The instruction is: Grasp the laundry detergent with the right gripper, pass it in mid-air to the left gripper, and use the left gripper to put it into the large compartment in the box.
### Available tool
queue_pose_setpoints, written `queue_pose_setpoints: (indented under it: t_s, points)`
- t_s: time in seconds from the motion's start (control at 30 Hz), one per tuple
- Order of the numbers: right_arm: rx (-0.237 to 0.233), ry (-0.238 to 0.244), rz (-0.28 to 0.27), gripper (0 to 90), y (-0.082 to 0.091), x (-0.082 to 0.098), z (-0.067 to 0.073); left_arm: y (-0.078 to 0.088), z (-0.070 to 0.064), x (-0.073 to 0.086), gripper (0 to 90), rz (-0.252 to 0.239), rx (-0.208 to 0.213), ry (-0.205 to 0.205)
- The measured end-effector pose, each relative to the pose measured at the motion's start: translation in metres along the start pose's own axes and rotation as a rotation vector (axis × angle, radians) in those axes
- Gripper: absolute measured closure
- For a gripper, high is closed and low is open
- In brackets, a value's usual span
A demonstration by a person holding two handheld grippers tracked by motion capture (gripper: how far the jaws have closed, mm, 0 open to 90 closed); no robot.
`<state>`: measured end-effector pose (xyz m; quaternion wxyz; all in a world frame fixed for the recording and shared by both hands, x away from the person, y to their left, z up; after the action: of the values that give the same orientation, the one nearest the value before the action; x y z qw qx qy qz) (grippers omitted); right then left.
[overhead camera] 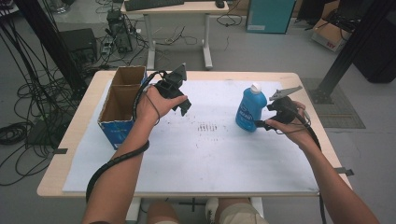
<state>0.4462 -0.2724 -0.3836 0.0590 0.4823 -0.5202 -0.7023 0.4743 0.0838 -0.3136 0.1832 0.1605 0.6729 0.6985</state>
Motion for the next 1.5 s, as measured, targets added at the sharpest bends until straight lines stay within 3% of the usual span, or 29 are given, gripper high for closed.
queue_pose_setpoints:
  t_s: [0.3, 0.67, 1.5]
  points:
    - [0.007, 0.003, -0.063, 3.7, -0.014, -0.003, 0.003, -0.002, -0.002, -0.002, 5.5, 0.002, -0.001, -0.005]
    - [0.047, -0.015, -0.128, 2.4, -0.024, -0.005, 0.005, -0.001, -0.003, -0.003, 5.5, -0.002, -0.003, -0.008]
    - [0.070, -0.007, -0.180, 2.2, -0.030, -0.004, 0.007, -0.001, -0.005, -0.006, 5.5, -0.006, 0.000, -0.011]
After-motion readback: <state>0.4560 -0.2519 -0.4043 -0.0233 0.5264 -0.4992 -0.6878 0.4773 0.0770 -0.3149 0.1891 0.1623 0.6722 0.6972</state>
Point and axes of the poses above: each handheld gripper's, and its own axes: y roughly backward along the jaws, x roughly out of its underside, z roughly to its left, the point moved 2 cm from there along -y, roughly forward along the jaws, and after that the axes turned 8 degrees about z, right-handed, at the moved point
